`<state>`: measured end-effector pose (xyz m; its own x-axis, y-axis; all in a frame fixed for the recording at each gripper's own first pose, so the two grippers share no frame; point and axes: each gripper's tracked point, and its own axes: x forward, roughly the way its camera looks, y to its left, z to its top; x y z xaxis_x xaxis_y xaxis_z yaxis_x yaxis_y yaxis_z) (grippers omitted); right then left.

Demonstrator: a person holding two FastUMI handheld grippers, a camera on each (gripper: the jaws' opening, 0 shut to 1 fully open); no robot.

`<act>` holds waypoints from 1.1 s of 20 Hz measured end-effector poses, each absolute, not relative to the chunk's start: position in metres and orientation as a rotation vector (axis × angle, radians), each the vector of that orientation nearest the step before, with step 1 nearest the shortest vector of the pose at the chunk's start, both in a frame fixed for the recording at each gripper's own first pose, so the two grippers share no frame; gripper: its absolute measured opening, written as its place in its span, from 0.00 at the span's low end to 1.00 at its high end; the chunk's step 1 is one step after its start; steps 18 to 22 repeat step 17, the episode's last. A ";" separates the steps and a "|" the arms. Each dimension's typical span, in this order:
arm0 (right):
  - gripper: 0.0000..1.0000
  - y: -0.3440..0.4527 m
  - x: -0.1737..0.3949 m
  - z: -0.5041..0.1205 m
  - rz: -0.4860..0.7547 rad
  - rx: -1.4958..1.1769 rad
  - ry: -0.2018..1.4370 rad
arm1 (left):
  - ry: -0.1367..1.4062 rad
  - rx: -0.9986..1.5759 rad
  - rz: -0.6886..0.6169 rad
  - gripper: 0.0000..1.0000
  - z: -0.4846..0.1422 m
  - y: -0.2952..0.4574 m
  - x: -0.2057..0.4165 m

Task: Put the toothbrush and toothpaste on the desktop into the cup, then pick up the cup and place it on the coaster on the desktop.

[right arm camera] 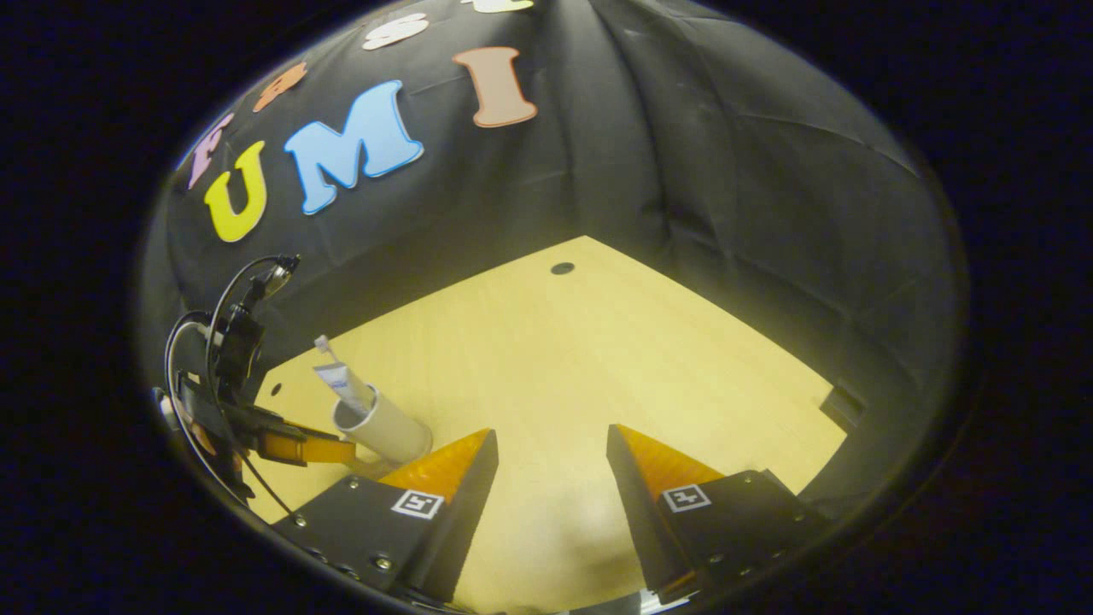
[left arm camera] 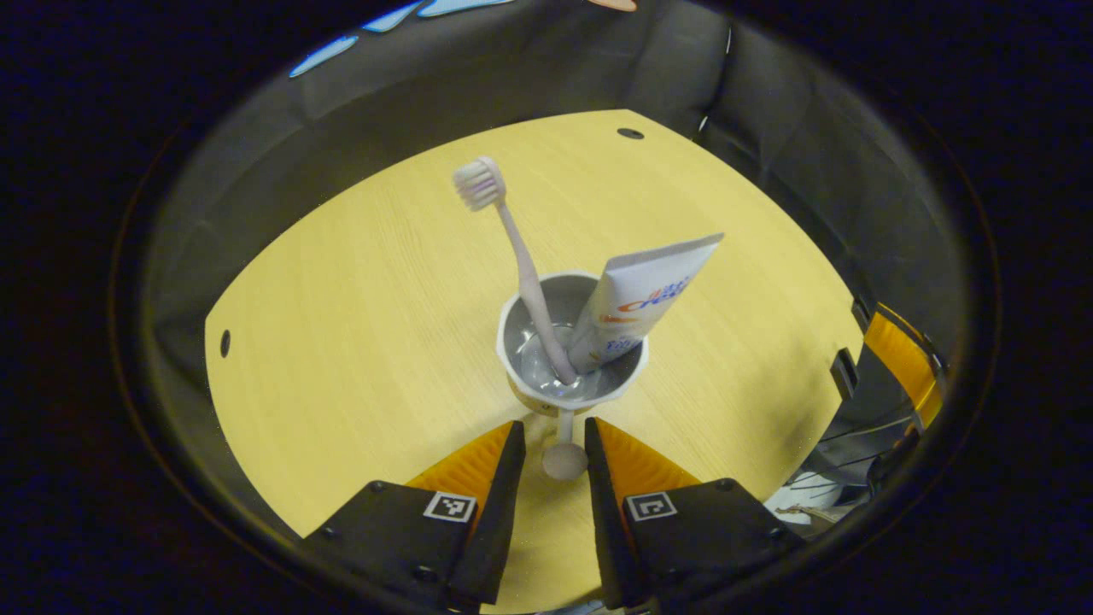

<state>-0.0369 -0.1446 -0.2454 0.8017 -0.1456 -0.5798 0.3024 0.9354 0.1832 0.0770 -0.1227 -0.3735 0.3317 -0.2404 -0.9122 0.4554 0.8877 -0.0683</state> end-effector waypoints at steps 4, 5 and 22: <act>0.78 -0.105 -0.012 -0.214 -0.110 0.205 0.546 | 0.978 0.196 -0.415 0.53 -0.325 -0.101 0.062; 0.77 -0.094 -0.006 -0.203 -0.078 0.193 0.528 | 0.921 0.193 -0.390 0.53 -0.316 -0.096 0.062; 0.77 0.012 0.028 -0.060 0.167 0.057 0.205 | 0.145 0.086 0.021 0.45 -0.202 -0.063 0.016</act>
